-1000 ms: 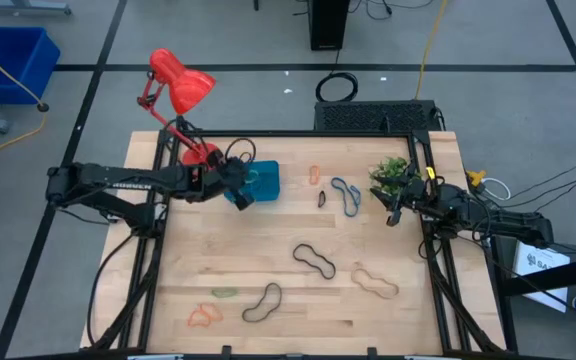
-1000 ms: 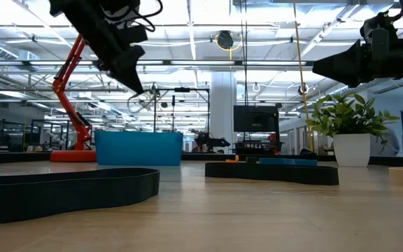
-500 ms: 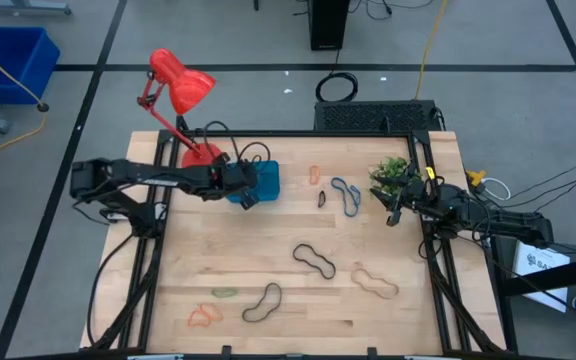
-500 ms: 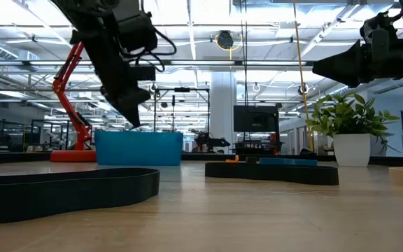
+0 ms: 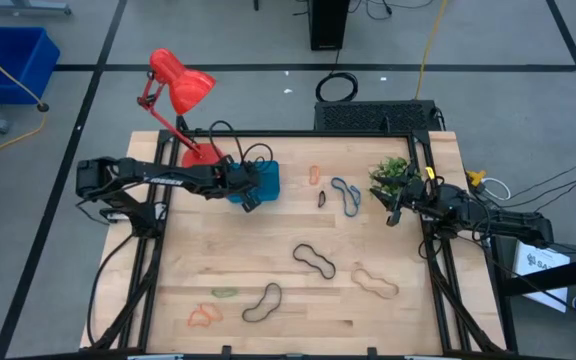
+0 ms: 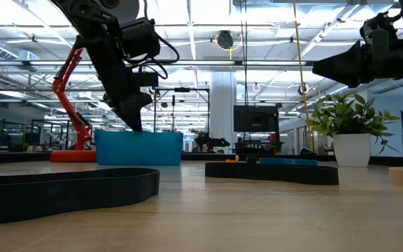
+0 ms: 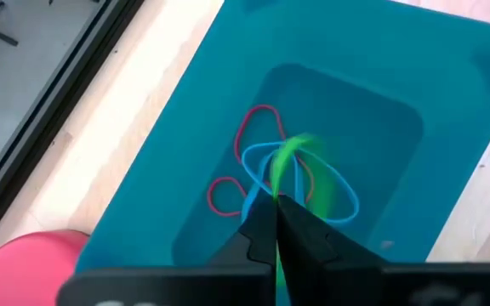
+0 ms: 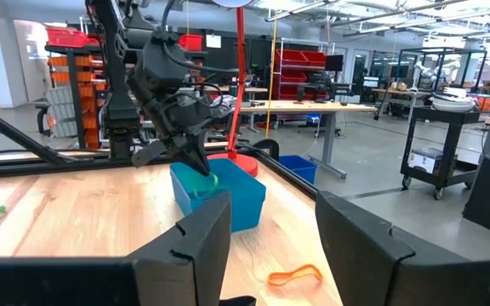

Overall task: Pick and place rubber bands into bin
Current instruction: Put the green rubber band into the blue bin, then put the orange rubber band into the blue bin

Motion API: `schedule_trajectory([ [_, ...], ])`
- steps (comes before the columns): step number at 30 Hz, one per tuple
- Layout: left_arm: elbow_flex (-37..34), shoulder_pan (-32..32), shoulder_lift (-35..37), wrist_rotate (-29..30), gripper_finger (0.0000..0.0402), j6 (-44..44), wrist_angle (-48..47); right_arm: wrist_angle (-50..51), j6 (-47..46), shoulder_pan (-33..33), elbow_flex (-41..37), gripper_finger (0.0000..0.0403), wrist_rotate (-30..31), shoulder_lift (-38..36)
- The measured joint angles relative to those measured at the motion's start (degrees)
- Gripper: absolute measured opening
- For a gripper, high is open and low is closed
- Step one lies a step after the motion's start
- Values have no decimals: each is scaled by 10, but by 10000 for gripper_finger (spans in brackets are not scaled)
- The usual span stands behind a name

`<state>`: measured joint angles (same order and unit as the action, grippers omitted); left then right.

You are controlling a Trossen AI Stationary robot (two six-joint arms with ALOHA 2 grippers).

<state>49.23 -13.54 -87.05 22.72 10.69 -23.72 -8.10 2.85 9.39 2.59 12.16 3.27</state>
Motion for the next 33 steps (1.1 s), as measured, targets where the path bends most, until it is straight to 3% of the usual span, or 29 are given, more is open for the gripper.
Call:
schedule_trajectory([
  [4, 0, 0, 0, 0, 4, 0, 0, 0, 0, 0, 0, 169, 0, 0],
  [15, 0, 0, 0, 0, 51, 0, 0, 0, 0, 0, 0, 169, 0, 0],
  [33, 0, 0, 0, 1, 46, 0, 0, 0, 0, 0, 0, 169, 0, 0],
])
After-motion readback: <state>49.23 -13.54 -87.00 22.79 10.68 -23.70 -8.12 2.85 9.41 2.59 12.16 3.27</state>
